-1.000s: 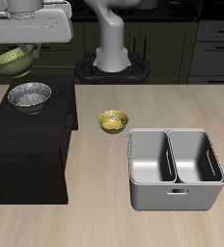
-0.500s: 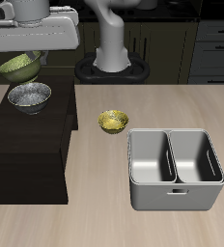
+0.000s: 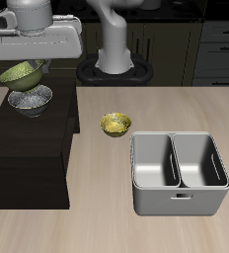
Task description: Stack the green bowl on the black bowl
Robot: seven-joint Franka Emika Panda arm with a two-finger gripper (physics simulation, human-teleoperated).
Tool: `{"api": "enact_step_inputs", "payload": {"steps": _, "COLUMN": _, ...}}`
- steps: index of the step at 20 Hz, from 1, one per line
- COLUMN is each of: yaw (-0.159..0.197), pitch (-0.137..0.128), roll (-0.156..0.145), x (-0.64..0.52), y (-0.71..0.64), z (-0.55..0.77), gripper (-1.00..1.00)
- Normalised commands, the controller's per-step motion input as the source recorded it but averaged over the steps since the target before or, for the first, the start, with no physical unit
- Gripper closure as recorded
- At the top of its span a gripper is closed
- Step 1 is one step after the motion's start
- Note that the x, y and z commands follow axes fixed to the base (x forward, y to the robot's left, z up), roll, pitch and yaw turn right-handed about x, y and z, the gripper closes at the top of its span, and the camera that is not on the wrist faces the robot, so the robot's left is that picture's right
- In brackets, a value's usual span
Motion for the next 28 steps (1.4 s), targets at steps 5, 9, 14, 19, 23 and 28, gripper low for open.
{"api": "enact_step_inputs", "payload": {"steps": 5, "yaw": 0.01, "pitch": 0.009, "roll": -0.006, "x": 0.0, "y": 0.0, "z": -0.16, "gripper": 1.0}}
{"api": "enact_step_inputs", "payload": {"steps": 9, "yaw": -0.001, "pitch": 0.024, "roll": -0.007, "x": 0.02, "y": -0.07, "z": -0.19, "gripper": 1.0}}
{"api": "enact_step_inputs", "payload": {"steps": 14, "yaw": 0.037, "pitch": 0.02, "roll": -0.025, "x": -0.07, "y": -0.05, "z": -0.2, "gripper": 1.0}}
{"api": "enact_step_inputs", "payload": {"steps": 19, "yaw": -0.006, "pitch": 0.042, "roll": -0.019, "x": -0.01, "y": -0.07, "z": -0.19, "gripper": 1.0}}
{"api": "enact_step_inputs", "payload": {"steps": 23, "yaw": 0.035, "pitch": 0.02, "roll": -0.004, "x": -0.03, "y": 0.02, "z": -0.26, "gripper": 1.0}}
{"api": "enact_step_inputs", "payload": {"steps": 28, "yaw": 0.03, "pitch": 0.077, "roll": -0.008, "x": 0.03, "y": 0.0, "z": -0.33, "gripper": 1.0}}
